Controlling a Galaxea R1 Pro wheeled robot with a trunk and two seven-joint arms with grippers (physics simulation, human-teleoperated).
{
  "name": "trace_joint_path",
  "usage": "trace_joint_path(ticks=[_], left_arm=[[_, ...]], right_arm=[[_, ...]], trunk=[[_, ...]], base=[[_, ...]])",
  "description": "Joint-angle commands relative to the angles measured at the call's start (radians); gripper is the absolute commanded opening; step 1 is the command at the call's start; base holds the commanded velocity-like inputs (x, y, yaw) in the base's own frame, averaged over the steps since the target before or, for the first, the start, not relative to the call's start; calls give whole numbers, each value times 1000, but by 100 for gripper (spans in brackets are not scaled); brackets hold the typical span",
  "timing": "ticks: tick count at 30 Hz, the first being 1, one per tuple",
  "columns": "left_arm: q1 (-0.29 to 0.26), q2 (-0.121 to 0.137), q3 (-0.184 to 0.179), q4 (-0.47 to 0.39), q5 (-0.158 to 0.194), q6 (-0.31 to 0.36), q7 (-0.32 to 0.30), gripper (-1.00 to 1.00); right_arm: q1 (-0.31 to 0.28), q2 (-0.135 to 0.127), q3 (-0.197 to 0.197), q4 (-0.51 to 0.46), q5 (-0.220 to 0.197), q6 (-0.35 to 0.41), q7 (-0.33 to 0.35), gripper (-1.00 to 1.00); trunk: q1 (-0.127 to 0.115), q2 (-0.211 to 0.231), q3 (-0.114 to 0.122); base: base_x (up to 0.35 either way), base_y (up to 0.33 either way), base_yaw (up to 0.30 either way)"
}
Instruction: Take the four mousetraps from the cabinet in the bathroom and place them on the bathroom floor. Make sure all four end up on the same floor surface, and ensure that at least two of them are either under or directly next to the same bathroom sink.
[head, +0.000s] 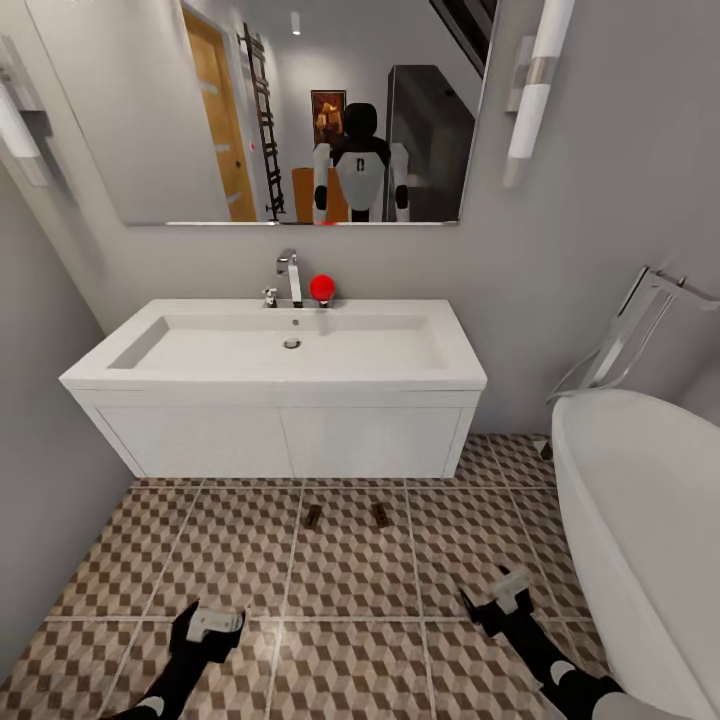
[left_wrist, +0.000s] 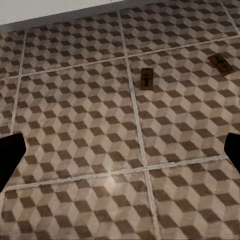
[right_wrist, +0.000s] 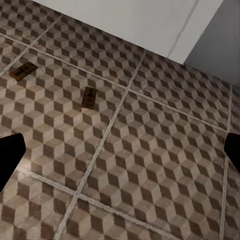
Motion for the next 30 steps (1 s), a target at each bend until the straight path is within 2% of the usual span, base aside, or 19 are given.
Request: trace_joint_path(ticks=[1,4,5,8,12,16,18,21,30], left_arm=[[4,1,-9,3,7,-6,9,100],[33,4,-9,3,7,-10,60,100],[54,4,-9,3,7,-15,88,100],[81,3,-9,3,7,-25,101,100],[110,-8,-9,3,8,-31,108,100],[122,-16,-9,2,9,-31,141,100],[125,-19,-9,2,9,-31,212,100],[126,-20,-9,1,9,-31,249,100],[127,-31,-8,0,9,-27,274,100]], right_arm=[[2,-2,8,1,-11,-5,5,100],[19,-9,8,1,-33,-11,7,100],[35,-13,8,1,-70,-14,10,100],[56,-16,8,1,-126,-15,18,100],[75,-18,9,1,-162,-16,39,100],[91,-18,9,1,-171,-15,61,100],[96,-17,9,1,-173,-13,66,100],[98,-15,9,1,-174,-11,65,100],[100,-13,9,1,-174,-7,61,100]], trunk=[[0,-1,-1],[0,-1,-1],[0,-1,-1],[0,-1,-1],[0,-1,-1],[0,-1,-1],[0,-1,-1],[0,-1,-1],[0,-1,-1]], base=[[0,0,0],[0,0,0],[0,0,0],[0,0,0],[0,0,0],[0,0,0],[0,0,0],[0,0,0],[0,0,0]])
